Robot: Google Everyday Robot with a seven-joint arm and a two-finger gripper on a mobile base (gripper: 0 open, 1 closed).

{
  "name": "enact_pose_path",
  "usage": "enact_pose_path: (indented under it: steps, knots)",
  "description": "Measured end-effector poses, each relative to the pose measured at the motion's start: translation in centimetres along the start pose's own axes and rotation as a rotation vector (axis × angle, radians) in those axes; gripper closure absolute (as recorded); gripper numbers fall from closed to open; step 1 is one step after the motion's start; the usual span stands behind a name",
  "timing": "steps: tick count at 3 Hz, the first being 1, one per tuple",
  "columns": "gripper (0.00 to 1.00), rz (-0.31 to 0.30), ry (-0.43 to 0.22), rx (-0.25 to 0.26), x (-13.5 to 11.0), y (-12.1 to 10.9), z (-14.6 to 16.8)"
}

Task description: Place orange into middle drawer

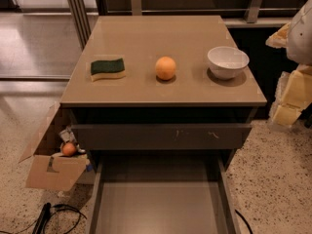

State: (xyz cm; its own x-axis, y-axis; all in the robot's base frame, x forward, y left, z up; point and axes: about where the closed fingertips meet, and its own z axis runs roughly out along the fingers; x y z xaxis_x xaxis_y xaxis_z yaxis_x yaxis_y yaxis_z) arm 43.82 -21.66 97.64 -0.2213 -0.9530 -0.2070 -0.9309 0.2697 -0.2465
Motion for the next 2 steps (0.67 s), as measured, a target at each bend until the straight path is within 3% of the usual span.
enact_pose_path:
  steps: [1, 2]
  knots:
    - [0.0, -0.006, -0.012, 0.011, -0.5, -0.5, -0.1]
    - [0.0, -0.077, -0.039, 0.033, -3.2, -2.8, 0.6]
